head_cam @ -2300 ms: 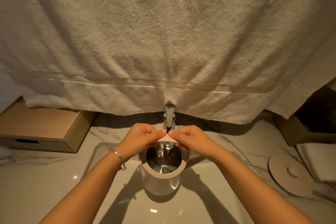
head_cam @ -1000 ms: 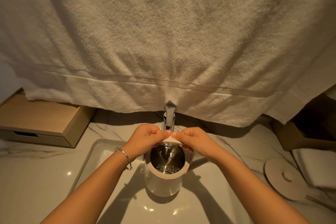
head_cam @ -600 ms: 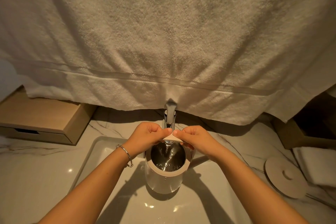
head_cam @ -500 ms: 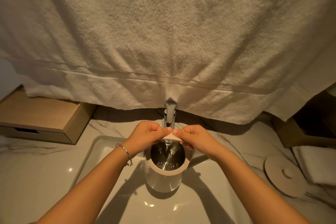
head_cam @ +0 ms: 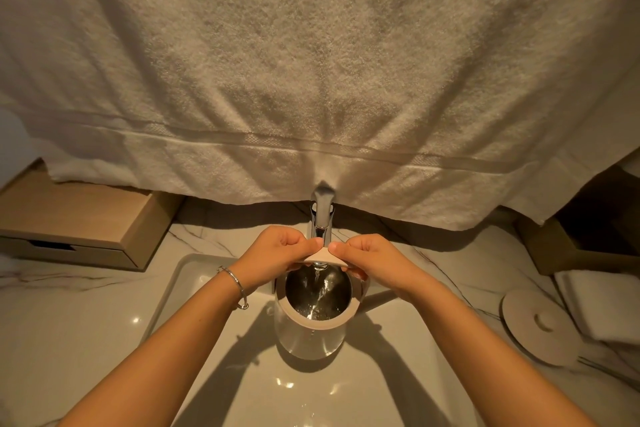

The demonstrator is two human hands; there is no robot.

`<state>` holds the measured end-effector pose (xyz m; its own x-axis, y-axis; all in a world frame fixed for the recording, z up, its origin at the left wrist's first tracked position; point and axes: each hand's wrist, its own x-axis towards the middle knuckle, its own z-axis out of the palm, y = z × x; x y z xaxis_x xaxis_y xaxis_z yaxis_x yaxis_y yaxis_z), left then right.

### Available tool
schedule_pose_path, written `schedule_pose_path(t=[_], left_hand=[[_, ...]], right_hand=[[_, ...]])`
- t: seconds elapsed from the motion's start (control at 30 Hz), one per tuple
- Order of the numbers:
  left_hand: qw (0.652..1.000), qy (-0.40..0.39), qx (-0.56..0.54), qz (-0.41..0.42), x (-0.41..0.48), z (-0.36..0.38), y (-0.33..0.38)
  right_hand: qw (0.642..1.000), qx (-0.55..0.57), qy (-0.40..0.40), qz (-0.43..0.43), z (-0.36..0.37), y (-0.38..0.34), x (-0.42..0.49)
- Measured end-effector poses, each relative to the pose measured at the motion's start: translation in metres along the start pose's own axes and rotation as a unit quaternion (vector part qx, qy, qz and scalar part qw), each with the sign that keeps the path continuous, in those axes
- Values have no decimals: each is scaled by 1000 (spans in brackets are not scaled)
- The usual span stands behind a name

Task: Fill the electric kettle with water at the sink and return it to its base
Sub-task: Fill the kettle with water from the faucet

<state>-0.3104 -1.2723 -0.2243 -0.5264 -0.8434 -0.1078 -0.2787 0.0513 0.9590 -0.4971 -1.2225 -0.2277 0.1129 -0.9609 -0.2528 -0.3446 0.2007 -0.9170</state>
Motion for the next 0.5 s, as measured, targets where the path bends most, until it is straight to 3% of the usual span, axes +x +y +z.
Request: schedule_pose_path(t=[0.5], left_hand=[[1000, -2, -11, -7, 1, 2, -2]], right_hand=[[1000, 3, 5, 2, -1, 3, -1]])
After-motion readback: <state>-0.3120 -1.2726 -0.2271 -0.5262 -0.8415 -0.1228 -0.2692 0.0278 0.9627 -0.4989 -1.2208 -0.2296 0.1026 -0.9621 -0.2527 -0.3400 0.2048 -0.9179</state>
